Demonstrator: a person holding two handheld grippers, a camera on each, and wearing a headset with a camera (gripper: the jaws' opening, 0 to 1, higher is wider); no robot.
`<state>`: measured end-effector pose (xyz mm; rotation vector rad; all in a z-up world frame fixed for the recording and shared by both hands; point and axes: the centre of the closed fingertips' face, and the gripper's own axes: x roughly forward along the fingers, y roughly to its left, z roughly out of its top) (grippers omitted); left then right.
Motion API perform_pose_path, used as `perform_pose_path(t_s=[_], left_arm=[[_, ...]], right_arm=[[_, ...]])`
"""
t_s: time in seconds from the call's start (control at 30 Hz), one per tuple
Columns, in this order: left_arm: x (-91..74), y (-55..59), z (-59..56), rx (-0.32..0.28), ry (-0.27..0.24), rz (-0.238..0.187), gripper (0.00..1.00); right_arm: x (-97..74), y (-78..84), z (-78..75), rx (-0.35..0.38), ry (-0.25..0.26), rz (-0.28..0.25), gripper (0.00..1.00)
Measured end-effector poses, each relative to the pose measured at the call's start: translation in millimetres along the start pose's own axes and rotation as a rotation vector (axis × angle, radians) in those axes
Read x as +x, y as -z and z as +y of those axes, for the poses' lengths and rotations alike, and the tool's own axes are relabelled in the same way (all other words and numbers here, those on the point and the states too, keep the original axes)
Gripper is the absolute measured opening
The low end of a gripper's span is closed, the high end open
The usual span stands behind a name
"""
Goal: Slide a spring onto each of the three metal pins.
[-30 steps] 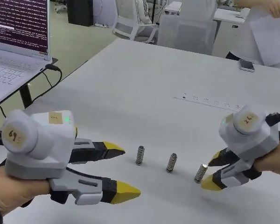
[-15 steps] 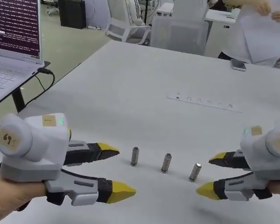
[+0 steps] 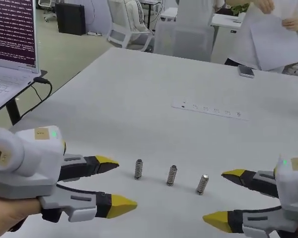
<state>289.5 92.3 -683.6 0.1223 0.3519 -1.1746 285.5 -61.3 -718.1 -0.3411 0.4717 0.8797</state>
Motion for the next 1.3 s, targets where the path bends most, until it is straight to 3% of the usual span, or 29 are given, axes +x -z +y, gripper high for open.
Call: perform_pose_path(t_s=[0.37,0.53,0.73,0.87,1.3], left_arm=[[-7.4,2.0,4.5,0.0,-0.022,-0.001,0.54],[-13.7,5.6,6.5,-0.012,-0.034,0.0,0.55],[-12.8,12.1,6.5,-0.033,-0.052,0.005,0.57],[-14.8,11.3,12.5,-0.048,-0.077,-0.011,0.57],[-16.2,29.2,20.7,-0.082,-0.115,0.044,0.56]], right_arm=[[-11.7,-11.5,5.3,0.069,0.082,-0.126,0.79],[-12.8,-10.0,10.1,0.116,0.093,-0.156,0.83],[-10.4,-6.7,15.7,0.118,0.103,-0.149,0.85],[-5.3,-0.5,19.0,0.125,0.098,-0.125,0.86],[-6.4,5.9,15.0,0.141,0.126,-0.103,0.86]])
